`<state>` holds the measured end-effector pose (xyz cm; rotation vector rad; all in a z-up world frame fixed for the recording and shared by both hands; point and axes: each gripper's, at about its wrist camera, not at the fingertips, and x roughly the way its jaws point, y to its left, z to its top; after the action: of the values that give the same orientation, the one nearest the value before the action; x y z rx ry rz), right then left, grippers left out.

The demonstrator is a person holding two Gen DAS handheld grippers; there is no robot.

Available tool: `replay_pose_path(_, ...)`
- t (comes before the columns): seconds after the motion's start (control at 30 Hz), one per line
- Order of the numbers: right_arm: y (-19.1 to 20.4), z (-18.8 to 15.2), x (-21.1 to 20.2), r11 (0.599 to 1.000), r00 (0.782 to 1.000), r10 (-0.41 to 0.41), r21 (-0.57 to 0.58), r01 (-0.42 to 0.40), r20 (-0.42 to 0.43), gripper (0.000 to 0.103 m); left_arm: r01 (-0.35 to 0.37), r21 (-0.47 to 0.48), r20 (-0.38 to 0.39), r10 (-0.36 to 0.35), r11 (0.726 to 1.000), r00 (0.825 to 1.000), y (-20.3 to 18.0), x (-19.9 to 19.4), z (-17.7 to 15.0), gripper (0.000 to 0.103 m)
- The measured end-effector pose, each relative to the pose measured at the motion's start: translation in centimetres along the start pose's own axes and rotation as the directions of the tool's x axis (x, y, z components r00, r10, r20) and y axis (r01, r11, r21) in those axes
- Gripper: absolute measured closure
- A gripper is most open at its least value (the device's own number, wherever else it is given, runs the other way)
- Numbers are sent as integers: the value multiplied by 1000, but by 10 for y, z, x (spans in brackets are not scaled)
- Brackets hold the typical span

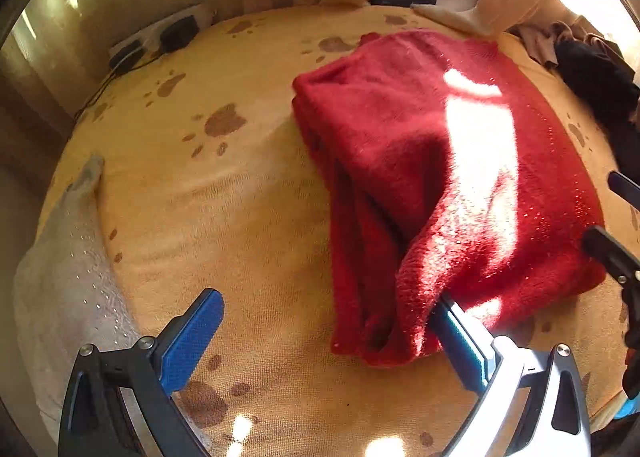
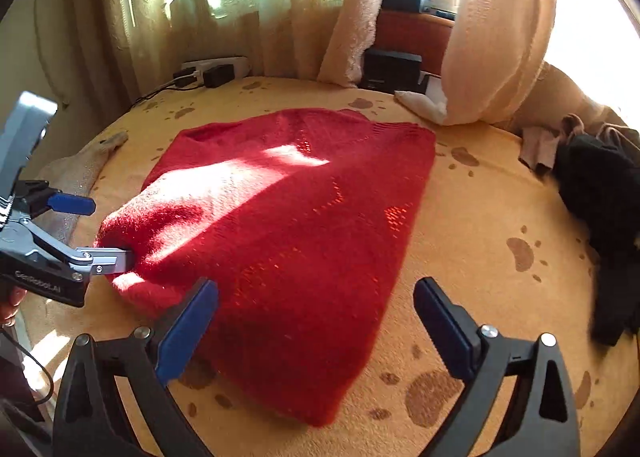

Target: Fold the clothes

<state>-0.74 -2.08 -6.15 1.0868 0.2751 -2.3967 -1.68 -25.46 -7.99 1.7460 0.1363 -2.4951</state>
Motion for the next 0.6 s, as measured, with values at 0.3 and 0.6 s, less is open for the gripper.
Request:
replay_pose_path(0.3,13,2,-30,994,995,-35,-98,44,91,3,-2,2,28,2,1000,1000,0,-10,-1,0)
replay_pose_path(0.6,35,-7,-24,978,996,-32,-202,49,86,3,87,57,217,-98,995,971,-25,-84,25,0)
